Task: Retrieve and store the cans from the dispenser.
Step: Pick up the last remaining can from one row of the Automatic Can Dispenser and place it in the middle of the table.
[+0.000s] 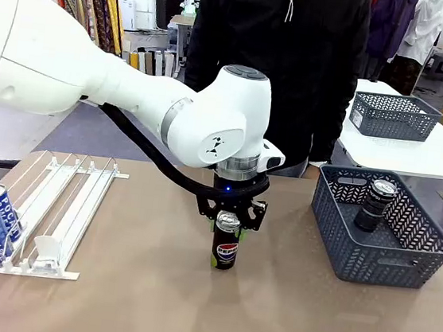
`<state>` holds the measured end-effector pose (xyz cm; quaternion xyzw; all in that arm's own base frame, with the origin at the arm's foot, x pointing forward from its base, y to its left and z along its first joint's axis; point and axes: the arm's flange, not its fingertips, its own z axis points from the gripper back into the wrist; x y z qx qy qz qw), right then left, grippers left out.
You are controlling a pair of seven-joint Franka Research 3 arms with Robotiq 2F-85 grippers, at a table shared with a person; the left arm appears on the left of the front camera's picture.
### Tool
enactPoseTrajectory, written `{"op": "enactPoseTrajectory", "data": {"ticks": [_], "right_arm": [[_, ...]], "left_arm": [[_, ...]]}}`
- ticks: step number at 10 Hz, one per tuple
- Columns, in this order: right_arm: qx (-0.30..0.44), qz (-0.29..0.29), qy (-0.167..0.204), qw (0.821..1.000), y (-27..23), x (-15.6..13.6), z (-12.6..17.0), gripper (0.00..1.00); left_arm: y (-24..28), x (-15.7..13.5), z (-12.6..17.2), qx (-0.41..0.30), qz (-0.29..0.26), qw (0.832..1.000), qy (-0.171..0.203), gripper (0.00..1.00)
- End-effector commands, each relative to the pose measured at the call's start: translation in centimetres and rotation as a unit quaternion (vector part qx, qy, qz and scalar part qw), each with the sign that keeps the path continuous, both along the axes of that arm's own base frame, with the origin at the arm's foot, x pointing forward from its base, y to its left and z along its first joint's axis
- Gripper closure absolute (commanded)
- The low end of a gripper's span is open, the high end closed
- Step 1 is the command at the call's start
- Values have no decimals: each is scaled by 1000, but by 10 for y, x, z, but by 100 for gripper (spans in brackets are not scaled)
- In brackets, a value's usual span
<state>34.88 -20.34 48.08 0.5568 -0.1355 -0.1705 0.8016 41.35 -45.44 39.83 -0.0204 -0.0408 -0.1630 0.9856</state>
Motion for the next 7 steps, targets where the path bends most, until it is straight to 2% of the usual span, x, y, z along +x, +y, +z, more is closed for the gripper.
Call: {"op": "enactPoseTrajectory", "data": {"ticks": [1,2,5,6,7], "right_arm": [[-1,5,-5,1000,-1,0,2,0],[-1,5,-5,1000,-1,0,2,0],[-1,5,-5,1000,-1,0,2,0],[-1,5,-5,1000,-1,0,2,0],[-1,5,-5,1000,-1,0,2,0]], "left_arm": [[8,-8,-2,7,10,1000,-18,24],[9,-7,-1,2,7,1000,-16,0],[17,-7,11,-4,16,1000,-22,0],[25,-7,23,-15,17,999,-28,0],[40,-9,50,-28,28,998,-40,0]]}}
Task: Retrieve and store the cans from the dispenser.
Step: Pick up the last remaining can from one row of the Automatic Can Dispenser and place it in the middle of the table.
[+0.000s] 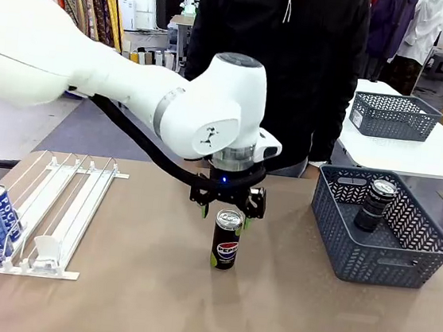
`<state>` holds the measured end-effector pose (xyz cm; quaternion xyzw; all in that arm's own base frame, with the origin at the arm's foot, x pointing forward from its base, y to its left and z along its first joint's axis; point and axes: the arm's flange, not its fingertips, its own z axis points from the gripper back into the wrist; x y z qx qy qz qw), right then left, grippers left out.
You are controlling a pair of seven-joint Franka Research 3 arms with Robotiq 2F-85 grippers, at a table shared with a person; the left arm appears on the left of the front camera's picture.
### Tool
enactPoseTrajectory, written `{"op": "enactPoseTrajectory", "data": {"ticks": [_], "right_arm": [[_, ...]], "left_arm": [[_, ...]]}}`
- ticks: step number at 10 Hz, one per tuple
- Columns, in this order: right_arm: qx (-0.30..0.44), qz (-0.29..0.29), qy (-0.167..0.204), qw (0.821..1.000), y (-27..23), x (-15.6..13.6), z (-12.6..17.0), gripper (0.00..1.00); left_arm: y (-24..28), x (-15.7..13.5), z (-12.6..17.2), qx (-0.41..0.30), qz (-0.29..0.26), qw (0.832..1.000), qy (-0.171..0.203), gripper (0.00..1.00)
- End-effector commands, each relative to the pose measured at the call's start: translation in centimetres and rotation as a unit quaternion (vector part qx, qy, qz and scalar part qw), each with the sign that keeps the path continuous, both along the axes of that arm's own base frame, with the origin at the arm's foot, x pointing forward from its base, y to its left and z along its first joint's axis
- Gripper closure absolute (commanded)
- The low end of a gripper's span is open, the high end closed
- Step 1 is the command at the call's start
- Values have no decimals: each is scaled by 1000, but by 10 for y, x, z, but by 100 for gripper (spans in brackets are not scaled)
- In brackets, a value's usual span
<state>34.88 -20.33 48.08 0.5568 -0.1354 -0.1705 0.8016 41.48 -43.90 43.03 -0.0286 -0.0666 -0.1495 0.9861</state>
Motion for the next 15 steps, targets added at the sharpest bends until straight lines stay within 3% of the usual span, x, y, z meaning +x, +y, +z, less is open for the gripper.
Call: {"op": "enactPoseTrajectory", "data": {"ticks": [1,3,4,6,7,8,9,10,13,14,15], "right_arm": [[-1,5,-5,1000,-1,-1,2,0],[-1,5,-5,1000,-1,-1,2,0],[-1,5,-5,1000,-1,-1,2,0],[-1,5,-5,1000,-1,-1,2,0],[-1,5,-5,1000,-1,-1,2,0],[-1,5,-5,1000,-1,-1,2,0],[-1,5,-5,1000,-1,-1,2,0],[-1,5,-5,1000,-1,-1,2,0],[-1,5,-5,1000,-1,-1,2,0],[-1,5,-5,1000,-1,-1,2,0],[-1,5,-5,1000,-1,-1,2,0]], "left_arm": [[42,-12,49,-54,40,997,-24,0],[80,-21,114,-155,3,988,10,0],[108,-21,139,-187,-9,982,5,0],[203,-13,168,-287,9,957,38,0],[260,-10,168,-303,81,948,57,0],[311,-16,165,-337,98,933,80,0],[367,-29,159,-388,74,914,95,0],[415,-44,151,-449,52,887,91,0],[532,-103,89,-572,146,805,52,0],[542,-121,76,-584,149,796,54,0],[539,-129,76,-548,167,816,79,0]]}}
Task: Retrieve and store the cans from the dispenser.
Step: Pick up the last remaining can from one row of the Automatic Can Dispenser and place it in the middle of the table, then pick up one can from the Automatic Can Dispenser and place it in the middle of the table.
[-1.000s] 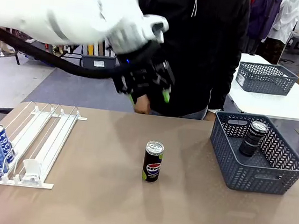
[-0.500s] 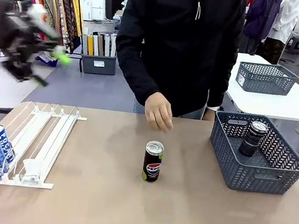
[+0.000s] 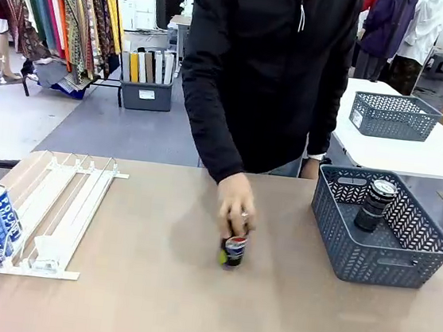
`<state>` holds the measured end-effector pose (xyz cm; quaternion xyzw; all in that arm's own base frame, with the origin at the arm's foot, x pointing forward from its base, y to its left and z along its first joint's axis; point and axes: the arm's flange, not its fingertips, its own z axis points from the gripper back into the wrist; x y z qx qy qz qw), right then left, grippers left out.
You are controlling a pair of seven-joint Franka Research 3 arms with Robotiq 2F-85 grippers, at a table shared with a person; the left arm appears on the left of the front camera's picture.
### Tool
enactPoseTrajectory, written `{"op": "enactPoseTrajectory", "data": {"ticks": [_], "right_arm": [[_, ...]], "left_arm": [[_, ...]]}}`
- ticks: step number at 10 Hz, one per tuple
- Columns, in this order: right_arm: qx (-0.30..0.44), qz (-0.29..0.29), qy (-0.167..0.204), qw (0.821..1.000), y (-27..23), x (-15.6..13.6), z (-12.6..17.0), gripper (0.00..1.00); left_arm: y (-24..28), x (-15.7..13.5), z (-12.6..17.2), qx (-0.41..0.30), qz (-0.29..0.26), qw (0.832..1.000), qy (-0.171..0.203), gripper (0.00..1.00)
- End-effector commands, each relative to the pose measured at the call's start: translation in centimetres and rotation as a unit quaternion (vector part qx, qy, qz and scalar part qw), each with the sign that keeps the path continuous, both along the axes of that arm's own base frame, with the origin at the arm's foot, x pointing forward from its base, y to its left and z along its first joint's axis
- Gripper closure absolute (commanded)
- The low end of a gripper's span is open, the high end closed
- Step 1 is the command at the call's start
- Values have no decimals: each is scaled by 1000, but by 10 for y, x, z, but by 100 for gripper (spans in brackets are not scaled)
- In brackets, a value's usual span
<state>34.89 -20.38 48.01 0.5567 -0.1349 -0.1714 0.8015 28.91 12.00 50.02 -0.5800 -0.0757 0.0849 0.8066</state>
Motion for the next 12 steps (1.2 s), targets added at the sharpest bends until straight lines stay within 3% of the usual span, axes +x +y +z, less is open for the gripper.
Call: {"op": "enactPoseTrajectory", "data": {"ticks": [1,12], "right_arm": [[-1,5,-6,1000,0,-1,3,0],[-1,5,-6,1000,0,-1,3,0]], "left_arm": [[-8,14,14,10,-14,1000,-13,0],[-8,14,14,10,-14,1000,-13,0]]}}
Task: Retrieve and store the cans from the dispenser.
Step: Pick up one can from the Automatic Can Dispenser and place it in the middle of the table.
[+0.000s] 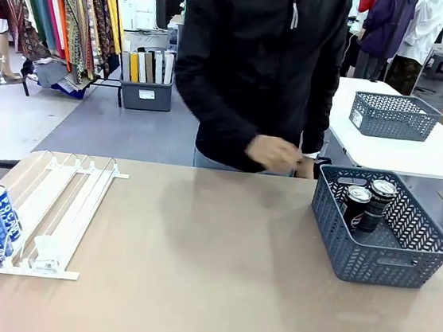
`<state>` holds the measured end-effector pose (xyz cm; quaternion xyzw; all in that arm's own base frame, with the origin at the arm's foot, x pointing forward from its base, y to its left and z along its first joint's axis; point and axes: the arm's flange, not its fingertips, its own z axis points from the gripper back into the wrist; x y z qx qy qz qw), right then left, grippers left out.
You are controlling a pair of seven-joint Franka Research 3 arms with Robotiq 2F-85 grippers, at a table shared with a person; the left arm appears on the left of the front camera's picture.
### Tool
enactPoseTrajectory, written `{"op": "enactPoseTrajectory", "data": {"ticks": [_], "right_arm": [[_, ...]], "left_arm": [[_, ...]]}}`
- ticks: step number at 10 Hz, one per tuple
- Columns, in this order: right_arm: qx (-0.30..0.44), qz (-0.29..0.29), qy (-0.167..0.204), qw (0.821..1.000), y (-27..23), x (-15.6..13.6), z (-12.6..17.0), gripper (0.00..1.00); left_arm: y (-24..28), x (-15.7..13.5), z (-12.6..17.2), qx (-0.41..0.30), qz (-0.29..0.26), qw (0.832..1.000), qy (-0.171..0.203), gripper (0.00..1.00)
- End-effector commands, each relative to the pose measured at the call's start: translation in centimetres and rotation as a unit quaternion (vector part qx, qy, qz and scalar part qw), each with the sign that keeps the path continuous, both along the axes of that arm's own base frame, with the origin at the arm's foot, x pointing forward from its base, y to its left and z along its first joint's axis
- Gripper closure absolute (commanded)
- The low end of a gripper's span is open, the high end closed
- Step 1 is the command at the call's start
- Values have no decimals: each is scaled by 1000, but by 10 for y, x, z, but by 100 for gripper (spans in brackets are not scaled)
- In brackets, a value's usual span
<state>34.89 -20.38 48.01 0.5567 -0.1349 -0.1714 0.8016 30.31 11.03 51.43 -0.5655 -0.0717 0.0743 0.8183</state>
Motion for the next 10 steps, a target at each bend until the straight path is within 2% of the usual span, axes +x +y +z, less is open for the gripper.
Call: {"op": "enactPoseTrajectory", "data": {"ticks": [1,2,3,4,5,7,9,10], "right_arm": [[-1,5,-6,1000,0,-1,3,0],[-1,5,-6,1000,0,-1,3,0],[-1,5,-6,1000,0,-1,3,0],[-1,5,-6,1000,0,-1,3,0],[-1,5,-6,1000,0,-1,3,0],[-1,5,-6,1000,0,-1,3,0],[-1,5,-6,1000,0,-1,3,0],[-1,5,-6,1000,0,-1,3,0]], "left_arm": [[1,0,0,-9,-4,1000,-12,0],[0,0,0,0,0,1000,0,0],[-12,0,5,133,30,991,1,0],[-24,-7,3,258,48,965,7,0],[-32,-14,1,320,52,946,-1,0],[-54,-19,-7,414,79,907,-17,0],[-77,-12,-22,471,85,878,-19,0],[-85,-10,-32,472,67,879,-9,0]]}}
